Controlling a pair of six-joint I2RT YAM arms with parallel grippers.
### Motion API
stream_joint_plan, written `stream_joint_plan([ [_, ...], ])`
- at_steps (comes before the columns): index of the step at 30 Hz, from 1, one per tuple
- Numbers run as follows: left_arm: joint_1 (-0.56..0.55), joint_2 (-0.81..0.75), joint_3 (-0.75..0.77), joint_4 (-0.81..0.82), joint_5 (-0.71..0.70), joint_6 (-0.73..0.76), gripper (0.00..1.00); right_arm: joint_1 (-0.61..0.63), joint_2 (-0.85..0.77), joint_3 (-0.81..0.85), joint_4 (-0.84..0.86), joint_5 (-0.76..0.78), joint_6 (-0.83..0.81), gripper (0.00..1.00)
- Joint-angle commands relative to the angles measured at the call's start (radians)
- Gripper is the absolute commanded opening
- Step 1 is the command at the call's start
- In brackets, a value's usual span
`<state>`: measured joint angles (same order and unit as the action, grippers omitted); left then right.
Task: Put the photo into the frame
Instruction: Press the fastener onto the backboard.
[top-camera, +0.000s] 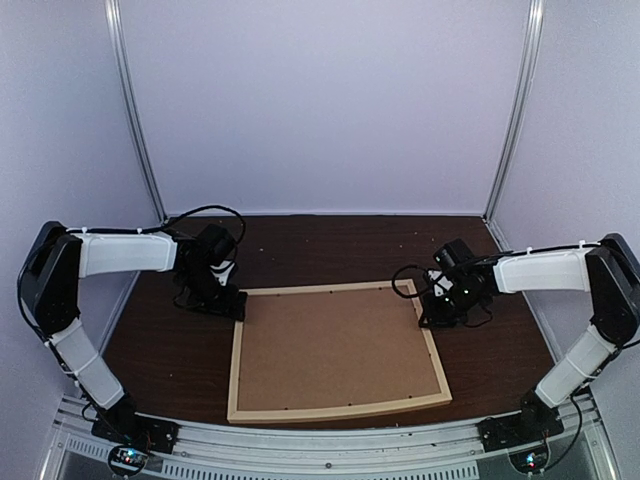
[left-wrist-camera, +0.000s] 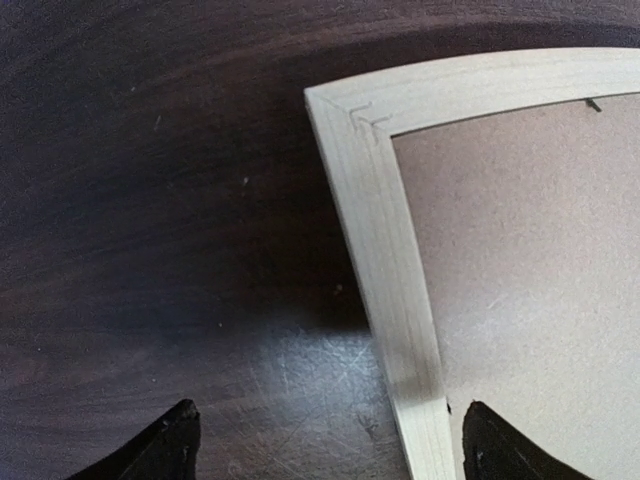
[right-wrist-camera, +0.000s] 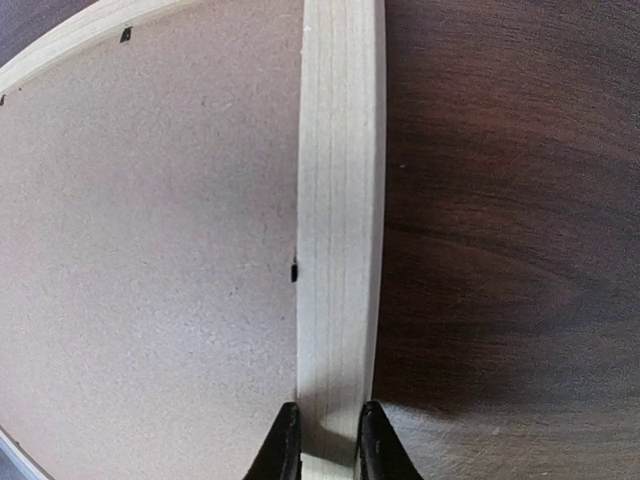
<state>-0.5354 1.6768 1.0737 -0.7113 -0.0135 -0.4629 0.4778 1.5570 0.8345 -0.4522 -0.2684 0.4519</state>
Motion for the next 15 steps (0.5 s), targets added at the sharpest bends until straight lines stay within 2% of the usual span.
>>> stream_joint_plan([
  [1, 0.008, 0.022, 0.029, -0.017, 0.0, 0.027, 0.94, 0.005, -0.004, -0.034, -0.04, 0.019, 0.044, 0.07],
  [15, 0.024, 0.022, 0.022, -0.04, -0.018, 0.009, 0.96, 0.007, 0.015, -0.031, -0.033, 0.014, 0.04, 0.06],
])
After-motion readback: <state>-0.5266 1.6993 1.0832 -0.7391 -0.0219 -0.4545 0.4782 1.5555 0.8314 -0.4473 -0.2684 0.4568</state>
